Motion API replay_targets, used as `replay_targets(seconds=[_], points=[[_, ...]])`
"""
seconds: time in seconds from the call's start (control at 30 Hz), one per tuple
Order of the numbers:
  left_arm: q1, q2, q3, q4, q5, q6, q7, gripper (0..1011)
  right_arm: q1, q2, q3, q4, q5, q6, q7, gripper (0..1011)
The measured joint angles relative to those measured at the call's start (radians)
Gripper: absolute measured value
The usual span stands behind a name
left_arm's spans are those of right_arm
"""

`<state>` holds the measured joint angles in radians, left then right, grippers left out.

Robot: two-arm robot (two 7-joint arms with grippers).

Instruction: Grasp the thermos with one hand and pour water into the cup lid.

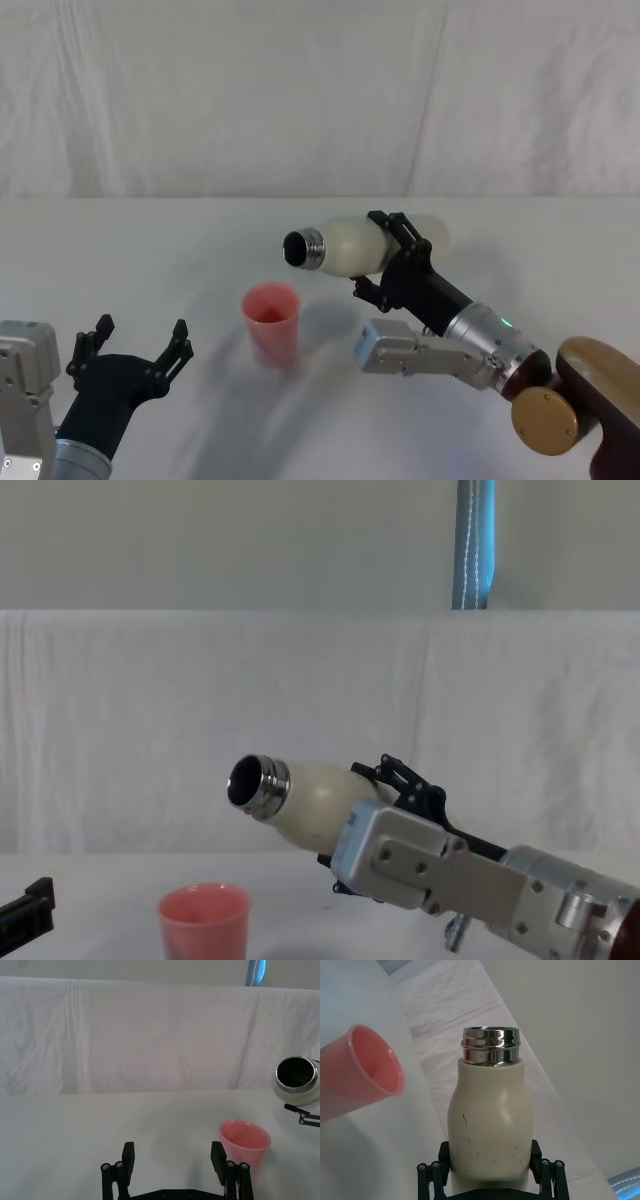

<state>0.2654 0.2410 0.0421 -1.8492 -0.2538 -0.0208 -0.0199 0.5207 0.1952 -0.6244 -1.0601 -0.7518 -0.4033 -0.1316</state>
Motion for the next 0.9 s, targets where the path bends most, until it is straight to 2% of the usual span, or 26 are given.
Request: replay_targets(seconds=[0.27,0.63,0.9], points=[[0.0,0.0,0.0,0.0,0.0,0.0,0.0,1001,0.035,-0.015,-0.015,0.046,-0.008,-0.008,-0.024,955],[0.0,0.0,0.0,0.0,0.0,0.0,0.0,1001,0.099,-0.023,-0.061,0.133,-0.075,-0.029,-0.099,955],[0.0,0.0,0.0,0.0,0.0,0.0,0.0,1001,0.121,-0.023,-0.093,0.155,-0.113,-0.03,-0.138,955]])
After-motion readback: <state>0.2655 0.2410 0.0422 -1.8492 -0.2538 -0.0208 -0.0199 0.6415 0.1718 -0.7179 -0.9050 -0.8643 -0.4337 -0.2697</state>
